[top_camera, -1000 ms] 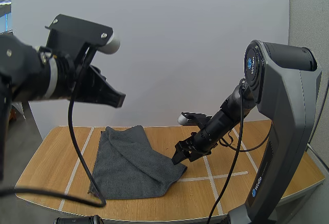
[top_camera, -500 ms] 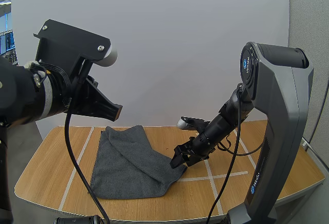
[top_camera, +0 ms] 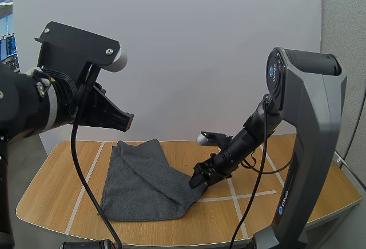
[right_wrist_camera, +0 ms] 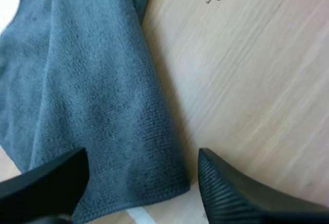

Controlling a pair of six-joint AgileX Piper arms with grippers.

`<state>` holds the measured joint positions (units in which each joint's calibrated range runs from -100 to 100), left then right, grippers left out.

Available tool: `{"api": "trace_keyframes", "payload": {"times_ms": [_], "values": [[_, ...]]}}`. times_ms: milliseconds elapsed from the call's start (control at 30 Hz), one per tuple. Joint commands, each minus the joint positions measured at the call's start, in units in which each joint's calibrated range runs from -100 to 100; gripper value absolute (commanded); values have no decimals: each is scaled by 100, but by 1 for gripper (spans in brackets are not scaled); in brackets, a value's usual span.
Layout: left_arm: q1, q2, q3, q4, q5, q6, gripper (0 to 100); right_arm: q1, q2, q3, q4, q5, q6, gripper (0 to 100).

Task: Fold the towel

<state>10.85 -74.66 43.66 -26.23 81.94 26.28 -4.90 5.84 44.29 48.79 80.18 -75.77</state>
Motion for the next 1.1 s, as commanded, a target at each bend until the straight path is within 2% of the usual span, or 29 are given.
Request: {"api": "trace_keyframes", "payload": {"times_ms": [0,233,300,367,467,533,800,1067], "values": [[-6,-30,29,90,-128,-101,0,-19,338,18,231,723,-177,100],[-6,-30,29,186,-128,-103,0,-19,338,18,353,1220,-284,100],[-1,-30,29,268,-187,-116,0,-19,338,18,330,1220,-284,84],[-1,-30,29,309,-187,-116,0,-19,338,18,330,1220,-284,61],[-1,-30,29,396,-187,-116,0,-19,338,18,344,1220,-284,18],[-1,-30,29,451,-187,-124,0,-19,338,18,359,1277,-284,0],[-1,-30,29,552,-187,-210,0,-19,338,18,583,1974,-284,0],[-1,-30,29,552,-187,-223,0,-12,-253,18,663,1982,-284,0]]}}
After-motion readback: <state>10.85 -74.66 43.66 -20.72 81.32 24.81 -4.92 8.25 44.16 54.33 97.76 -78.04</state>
